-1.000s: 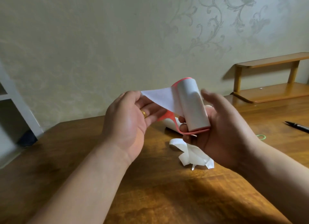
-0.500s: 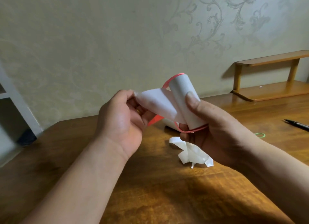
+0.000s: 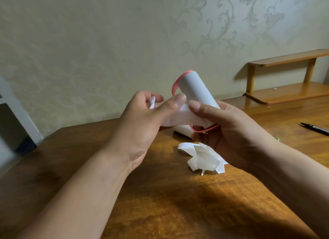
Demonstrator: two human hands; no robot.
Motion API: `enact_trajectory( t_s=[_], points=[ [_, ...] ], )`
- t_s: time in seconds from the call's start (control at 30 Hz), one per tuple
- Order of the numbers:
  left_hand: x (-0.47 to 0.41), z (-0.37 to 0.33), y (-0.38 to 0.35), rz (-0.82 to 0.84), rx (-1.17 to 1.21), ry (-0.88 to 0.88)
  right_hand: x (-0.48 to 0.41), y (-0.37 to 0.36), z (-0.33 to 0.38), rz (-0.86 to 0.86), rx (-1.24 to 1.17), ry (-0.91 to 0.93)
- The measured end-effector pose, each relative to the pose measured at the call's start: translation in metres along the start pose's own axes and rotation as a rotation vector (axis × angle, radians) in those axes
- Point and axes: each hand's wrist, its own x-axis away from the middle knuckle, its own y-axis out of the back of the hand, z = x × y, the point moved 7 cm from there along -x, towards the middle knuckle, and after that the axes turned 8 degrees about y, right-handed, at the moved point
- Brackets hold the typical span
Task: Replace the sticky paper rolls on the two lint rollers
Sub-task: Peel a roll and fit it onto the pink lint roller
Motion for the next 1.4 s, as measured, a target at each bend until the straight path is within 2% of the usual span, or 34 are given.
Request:
enact_trajectory(
  t_s=[0.1, 0.2, 0.3, 0.43, 0.57, 0.77, 0.97, 1.1, 1.27, 1.4],
  points=[
    [0.003, 0.0, -0.005, 0.117, -0.384, -0.077, -0.001, 0.005, 0.004, -0.043, -0.056, 0.025],
    [0.005, -0.004, -0.005, 0.124, -0.486, -0.152, -0.002, 0.009, 0.008, -0.074, -0.078, 0.009],
    [0.003, -0.005, -0.006, 0.139, -0.374, -0.119, -0.001, 0.009, 0.008, -0.045, -0.113, -0.01],
    [0.006, -0.006, -0.011, 0.181, -0.31, -0.098, -0.003, 0.0, 0.007, 0.087, -0.011, 0.015],
    [0.005, -0.009, -0.004, 0.142, -0.28, -0.11, -0.005, 0.008, 0.009, 0.002, -0.032, 0.017],
    [0.001, -0.009, 0.001, 0.083, -0.228, -0.115, -0.004, 0.013, 0.004, -0.071, -0.209, -0.05],
    [0.0, -0.008, 0.001, 0.091, -0.193, -0.141, -0.007, 0.019, 0.012, -0.135, -0.131, 0.029],
    [-0.001, -0.009, 0.004, 0.068, -0.186, -0.176, -0.006, 0.016, 0.012, -0.073, -0.184, 0.014],
    [0.0, -0.011, 0.005, 0.089, -0.178, -0.194, -0.004, 0.013, 0.009, -0.083, -0.273, -0.06],
    [0.001, -0.012, 0.002, 0.127, -0.178, -0.229, -0.004, 0.015, 0.011, -0.112, -0.179, -0.01]
  ],
)
